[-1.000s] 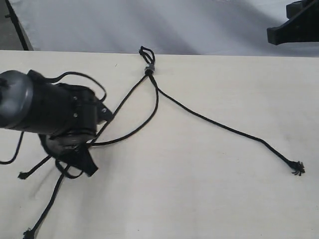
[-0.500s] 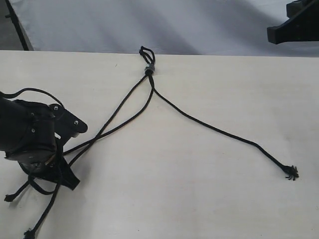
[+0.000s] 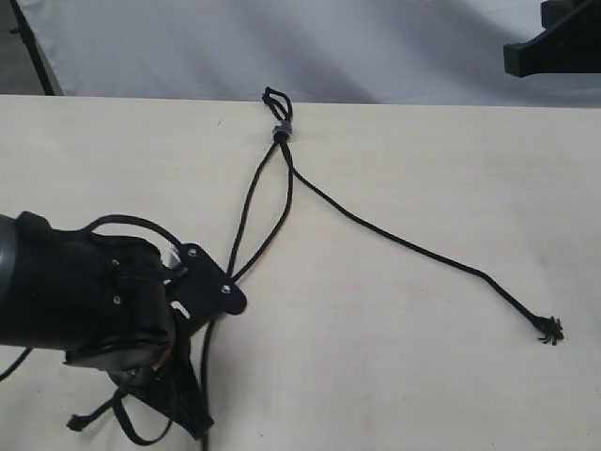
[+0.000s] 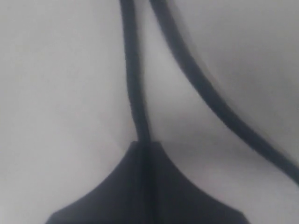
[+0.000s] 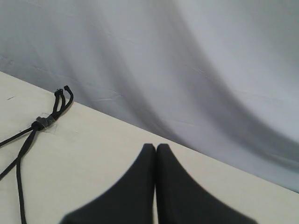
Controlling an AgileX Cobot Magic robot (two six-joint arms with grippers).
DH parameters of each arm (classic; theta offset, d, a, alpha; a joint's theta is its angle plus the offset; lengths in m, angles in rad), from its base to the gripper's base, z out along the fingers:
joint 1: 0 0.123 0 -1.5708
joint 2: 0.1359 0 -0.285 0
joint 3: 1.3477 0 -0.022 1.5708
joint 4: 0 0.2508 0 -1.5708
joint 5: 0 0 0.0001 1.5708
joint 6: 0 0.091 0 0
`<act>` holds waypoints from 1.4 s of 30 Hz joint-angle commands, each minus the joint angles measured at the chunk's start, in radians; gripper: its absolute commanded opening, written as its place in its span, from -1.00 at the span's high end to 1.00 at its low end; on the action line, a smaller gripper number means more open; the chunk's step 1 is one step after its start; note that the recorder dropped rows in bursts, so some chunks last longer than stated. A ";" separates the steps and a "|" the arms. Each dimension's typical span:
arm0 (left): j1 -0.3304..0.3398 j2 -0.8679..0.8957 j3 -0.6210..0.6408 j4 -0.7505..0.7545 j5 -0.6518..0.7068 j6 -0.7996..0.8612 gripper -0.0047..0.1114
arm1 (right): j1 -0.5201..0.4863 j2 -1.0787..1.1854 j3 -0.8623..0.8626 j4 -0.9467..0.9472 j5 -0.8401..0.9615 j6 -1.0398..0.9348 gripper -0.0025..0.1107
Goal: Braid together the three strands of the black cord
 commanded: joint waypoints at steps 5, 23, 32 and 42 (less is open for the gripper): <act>-0.080 -0.082 -0.018 -0.189 -0.119 0.026 0.92 | -0.005 0.003 0.004 0.000 -0.011 0.009 0.95; -0.080 -0.257 0.179 -0.083 -0.133 -0.118 0.92 | -0.005 0.005 0.004 0.007 -0.027 0.025 0.95; -0.080 -0.257 0.179 -0.051 -0.021 -0.124 0.12 | -0.005 0.005 0.004 0.007 -0.017 0.025 0.95; -0.080 -0.436 0.166 0.222 0.147 -0.400 -0.14 | 0.116 0.005 -0.075 0.007 0.245 0.065 0.95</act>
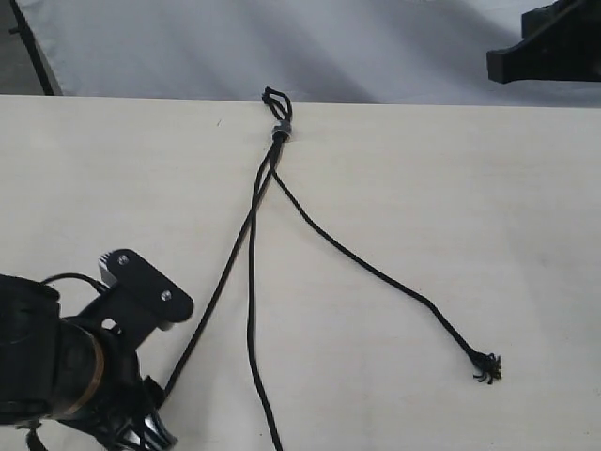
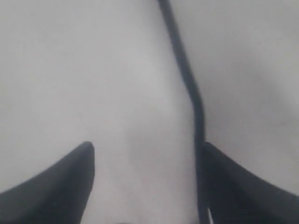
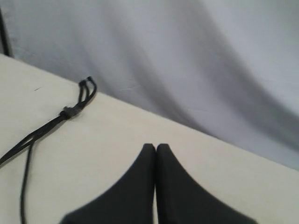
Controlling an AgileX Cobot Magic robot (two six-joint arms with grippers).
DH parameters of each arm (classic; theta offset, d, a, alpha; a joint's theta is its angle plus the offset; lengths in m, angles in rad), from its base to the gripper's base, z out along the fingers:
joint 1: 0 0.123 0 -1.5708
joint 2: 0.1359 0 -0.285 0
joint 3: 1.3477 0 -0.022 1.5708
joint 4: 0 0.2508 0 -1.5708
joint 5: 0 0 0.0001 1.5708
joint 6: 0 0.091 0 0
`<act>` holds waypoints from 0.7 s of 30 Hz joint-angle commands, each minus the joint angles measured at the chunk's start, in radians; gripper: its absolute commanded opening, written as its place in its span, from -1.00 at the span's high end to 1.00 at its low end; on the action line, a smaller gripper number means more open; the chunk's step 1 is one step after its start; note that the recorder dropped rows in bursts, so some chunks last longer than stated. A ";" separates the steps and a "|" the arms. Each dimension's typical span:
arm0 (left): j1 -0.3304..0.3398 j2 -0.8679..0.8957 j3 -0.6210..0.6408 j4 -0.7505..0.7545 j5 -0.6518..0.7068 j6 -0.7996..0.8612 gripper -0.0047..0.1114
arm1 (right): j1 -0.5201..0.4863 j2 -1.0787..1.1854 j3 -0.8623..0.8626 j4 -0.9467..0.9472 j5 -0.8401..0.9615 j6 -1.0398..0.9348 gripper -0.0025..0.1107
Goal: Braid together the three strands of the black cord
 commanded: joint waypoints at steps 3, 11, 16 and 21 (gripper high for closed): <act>-0.005 -0.203 -0.006 0.267 0.207 -0.279 -0.08 | 0.115 0.002 -0.072 0.003 0.214 0.028 0.95; -0.005 -0.368 0.041 0.402 0.250 -0.466 0.91 | 0.301 0.072 -0.119 0.021 0.340 0.024 0.95; -0.005 -0.400 0.106 0.419 0.261 -0.610 0.92 | 0.455 0.180 -0.127 0.023 0.319 0.056 0.95; -0.005 -0.396 0.165 0.453 0.453 -0.800 0.92 | 0.584 0.280 -0.155 0.023 0.370 0.140 0.95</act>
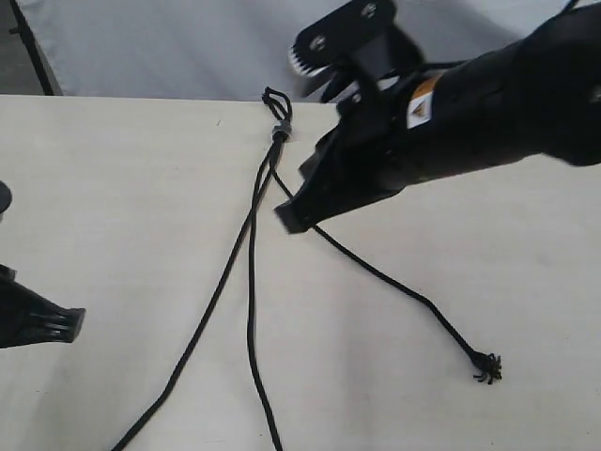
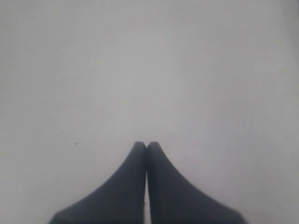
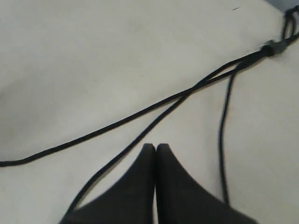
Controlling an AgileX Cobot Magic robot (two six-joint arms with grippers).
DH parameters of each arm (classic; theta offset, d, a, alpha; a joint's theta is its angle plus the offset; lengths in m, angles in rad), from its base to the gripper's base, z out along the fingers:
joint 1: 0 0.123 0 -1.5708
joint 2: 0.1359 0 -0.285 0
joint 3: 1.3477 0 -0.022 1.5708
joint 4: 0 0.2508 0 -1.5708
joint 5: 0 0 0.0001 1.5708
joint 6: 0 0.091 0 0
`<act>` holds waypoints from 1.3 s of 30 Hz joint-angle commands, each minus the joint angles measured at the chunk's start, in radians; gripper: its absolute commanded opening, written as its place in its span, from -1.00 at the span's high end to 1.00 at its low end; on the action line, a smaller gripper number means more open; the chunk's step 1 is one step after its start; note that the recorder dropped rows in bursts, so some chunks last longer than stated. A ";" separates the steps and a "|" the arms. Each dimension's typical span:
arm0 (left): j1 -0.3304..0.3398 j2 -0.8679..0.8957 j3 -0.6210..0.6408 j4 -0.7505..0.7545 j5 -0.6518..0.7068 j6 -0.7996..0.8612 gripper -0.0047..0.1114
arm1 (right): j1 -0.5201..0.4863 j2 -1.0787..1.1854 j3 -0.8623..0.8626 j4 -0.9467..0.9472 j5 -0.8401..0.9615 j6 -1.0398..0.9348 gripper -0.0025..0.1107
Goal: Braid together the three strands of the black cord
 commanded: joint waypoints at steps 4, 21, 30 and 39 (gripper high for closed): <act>-0.005 -0.005 0.066 0.037 0.078 -0.163 0.92 | 0.188 0.149 -0.032 -0.003 0.040 0.064 0.93; -0.005 -0.005 0.098 0.045 0.003 -0.160 0.92 | 0.264 0.462 -0.086 -0.003 0.149 0.222 0.21; -0.005 -0.005 0.098 0.045 -0.028 -0.160 0.92 | 0.264 0.526 -0.086 -0.044 0.186 0.231 0.39; -0.005 -0.005 0.098 0.045 -0.028 -0.160 0.92 | 0.249 0.505 -0.211 -0.397 0.346 0.237 0.96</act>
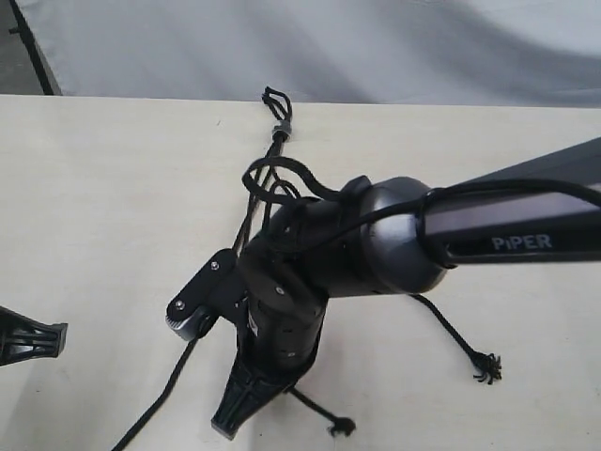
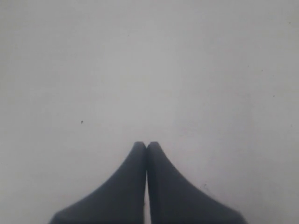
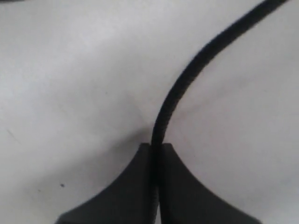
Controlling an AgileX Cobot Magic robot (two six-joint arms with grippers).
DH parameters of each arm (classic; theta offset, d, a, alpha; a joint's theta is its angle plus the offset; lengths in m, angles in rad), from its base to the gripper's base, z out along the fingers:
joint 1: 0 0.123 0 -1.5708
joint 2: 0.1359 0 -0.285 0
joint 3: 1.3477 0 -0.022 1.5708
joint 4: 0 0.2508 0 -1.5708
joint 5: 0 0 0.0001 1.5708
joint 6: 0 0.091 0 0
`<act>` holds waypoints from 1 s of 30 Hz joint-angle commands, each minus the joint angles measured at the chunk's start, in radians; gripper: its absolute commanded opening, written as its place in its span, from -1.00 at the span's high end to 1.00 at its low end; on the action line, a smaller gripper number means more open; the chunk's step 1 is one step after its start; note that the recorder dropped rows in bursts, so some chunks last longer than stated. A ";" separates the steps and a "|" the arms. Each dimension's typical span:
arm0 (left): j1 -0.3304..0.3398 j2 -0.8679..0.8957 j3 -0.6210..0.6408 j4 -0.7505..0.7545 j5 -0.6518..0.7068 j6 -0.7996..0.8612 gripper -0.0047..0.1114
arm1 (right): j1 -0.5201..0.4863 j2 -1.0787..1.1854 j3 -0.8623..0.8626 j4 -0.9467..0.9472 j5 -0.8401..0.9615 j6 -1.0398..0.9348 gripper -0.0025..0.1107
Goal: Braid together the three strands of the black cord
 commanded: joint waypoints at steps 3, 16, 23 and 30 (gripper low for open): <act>-0.005 -0.005 0.007 0.011 -0.002 -0.009 0.92 | -0.067 -0.013 -0.145 -0.322 0.137 0.014 0.96; -0.005 -0.005 0.007 0.011 -0.002 -0.006 0.92 | -0.483 0.038 -0.157 -0.386 -0.039 -0.076 0.96; -0.005 -0.005 0.007 0.013 -0.002 -0.006 0.92 | -0.575 0.125 -0.157 -0.381 -0.026 -0.102 0.96; -0.005 -0.005 0.007 0.013 -0.002 -0.006 0.92 | -0.554 0.138 -0.157 -0.222 0.173 -0.185 0.96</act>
